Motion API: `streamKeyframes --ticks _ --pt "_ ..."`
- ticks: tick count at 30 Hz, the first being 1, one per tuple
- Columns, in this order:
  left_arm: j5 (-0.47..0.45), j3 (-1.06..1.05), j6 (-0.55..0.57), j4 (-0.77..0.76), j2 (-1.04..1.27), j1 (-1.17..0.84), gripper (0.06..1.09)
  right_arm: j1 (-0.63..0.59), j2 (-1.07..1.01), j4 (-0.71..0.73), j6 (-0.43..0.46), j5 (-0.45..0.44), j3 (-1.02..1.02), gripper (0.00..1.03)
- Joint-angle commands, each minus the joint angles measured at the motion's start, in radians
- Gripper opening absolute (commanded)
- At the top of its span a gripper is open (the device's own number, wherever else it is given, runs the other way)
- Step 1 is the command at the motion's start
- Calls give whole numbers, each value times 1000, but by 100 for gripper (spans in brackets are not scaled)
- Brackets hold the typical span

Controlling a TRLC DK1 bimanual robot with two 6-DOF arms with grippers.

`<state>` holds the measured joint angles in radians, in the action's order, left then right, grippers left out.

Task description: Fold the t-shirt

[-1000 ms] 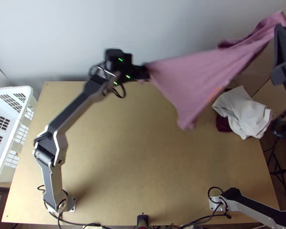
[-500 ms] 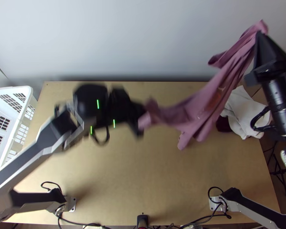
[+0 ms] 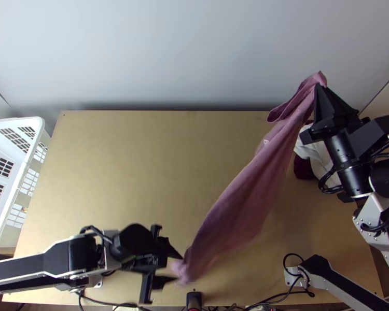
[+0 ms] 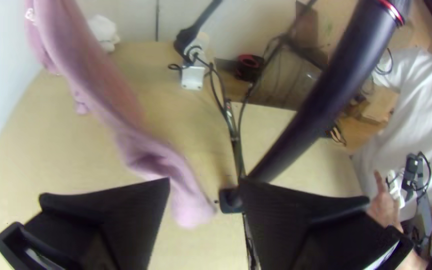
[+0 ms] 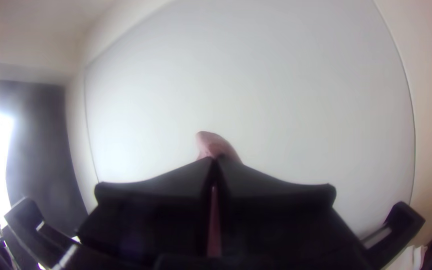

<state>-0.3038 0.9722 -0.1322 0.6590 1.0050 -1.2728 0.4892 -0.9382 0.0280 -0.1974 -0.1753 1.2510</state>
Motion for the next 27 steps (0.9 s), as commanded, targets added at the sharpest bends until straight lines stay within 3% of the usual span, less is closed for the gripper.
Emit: streamKeyframes --ticks 1,5,9,14,17,20,27 --pt "-83 -61 3 73 -22 -45 104 -9 12 29 4 0 -39 3" --pt "-106 -29 13 116 -16 -36 104 9 -7 29 41 0 -13 3" --pt "-95 -61 19 57 37 4 104 32 -17 29 53 0 7 3" --pt "-87 -29 17 39 248 190 104 52 -10 -25 53 2 37 3" --pt "-92 -20 97 -130 357 311 104 58 -2 -45 49 2 41 3" --pt "-93 28 103 -219 517 378 104 63 4 -51 49 2 42 3" --pt "-93 273 175 -220 797 434 104 68 21 -85 49 2 45 3"
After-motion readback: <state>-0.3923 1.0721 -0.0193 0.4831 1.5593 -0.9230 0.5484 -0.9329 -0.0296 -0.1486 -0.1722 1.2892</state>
